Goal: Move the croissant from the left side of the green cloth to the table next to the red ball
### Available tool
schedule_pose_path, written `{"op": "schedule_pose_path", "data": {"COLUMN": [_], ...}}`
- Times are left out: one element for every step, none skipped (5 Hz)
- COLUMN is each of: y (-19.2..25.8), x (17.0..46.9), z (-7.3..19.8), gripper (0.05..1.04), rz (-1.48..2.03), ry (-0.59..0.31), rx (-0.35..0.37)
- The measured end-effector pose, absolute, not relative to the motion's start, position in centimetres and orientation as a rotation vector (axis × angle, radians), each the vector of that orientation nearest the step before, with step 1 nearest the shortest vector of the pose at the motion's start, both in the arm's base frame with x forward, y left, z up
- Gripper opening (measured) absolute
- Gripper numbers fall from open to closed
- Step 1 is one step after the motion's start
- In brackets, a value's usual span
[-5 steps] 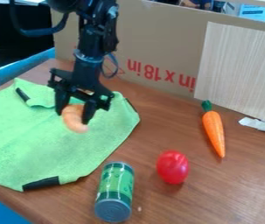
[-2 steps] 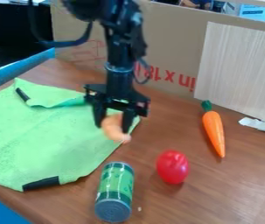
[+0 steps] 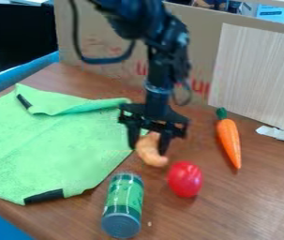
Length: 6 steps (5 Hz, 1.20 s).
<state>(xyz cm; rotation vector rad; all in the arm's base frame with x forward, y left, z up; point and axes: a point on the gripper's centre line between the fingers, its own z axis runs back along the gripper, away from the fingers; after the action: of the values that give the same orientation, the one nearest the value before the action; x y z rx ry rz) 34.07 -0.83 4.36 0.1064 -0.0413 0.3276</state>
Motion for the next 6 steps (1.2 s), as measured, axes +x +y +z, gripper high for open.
{"op": "schedule_pose_path", "data": {"y": [-2.1, -3.4, -3.6, -2.3, -0.8, 1.8], "x": [34.6, 35.1, 35.0, 34.6, 34.3, 33.2], "z": [2.9, 2.9, 2.9, 5.0, 8.6, 12.0], "gripper": [0.652, 0.697, 0.961, 1.000, 1.000, 1.000], "rz": [0.341, 0.351, 0.363, 0.386, 0.413, 0.424], "ry": [-0.026, -0.070, -0.075, -0.076, -0.116, -0.128], "rx": [0.112, 0.122, 0.114, 0.062, -0.009, -0.080]}}
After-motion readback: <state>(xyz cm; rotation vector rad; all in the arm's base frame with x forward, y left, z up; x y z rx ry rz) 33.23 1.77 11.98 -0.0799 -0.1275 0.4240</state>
